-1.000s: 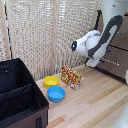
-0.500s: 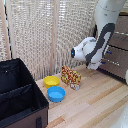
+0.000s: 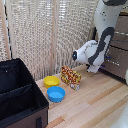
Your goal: Move your gripper towards the bottom drawer handle. Grasp the handle gently with your gripper. Apply gentle outward force to slide the bottom drawer open.
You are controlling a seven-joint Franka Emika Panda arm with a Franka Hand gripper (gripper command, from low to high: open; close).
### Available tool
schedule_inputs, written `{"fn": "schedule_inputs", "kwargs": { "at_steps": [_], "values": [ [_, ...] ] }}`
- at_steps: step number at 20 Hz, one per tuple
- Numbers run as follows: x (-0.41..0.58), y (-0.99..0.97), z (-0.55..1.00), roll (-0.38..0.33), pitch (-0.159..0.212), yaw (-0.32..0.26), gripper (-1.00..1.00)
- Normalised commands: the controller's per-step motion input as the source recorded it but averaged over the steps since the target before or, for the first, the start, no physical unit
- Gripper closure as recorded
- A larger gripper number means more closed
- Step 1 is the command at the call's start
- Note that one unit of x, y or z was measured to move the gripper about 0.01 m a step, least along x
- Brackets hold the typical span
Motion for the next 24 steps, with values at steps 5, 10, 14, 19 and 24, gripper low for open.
{"fn": "schedule_inputs", "kwargs": {
  "at_steps": [5, 10, 14, 19, 24],
  "values": [
    [0.000, 0.00, 0.00, 0.000, 0.000, 0.008, 1.00],
    [0.090, 0.38, -0.04, -0.001, 0.000, 0.004, 1.00],
    [0.310, 0.78, -0.12, 0.000, 0.000, -0.017, 1.00],
    [0.389, 0.92, -0.22, 0.000, 0.000, -0.026, 1.00],
    [0.392, 0.95, -0.36, 0.000, 0.004, -0.004, 1.00]
  ]
}}
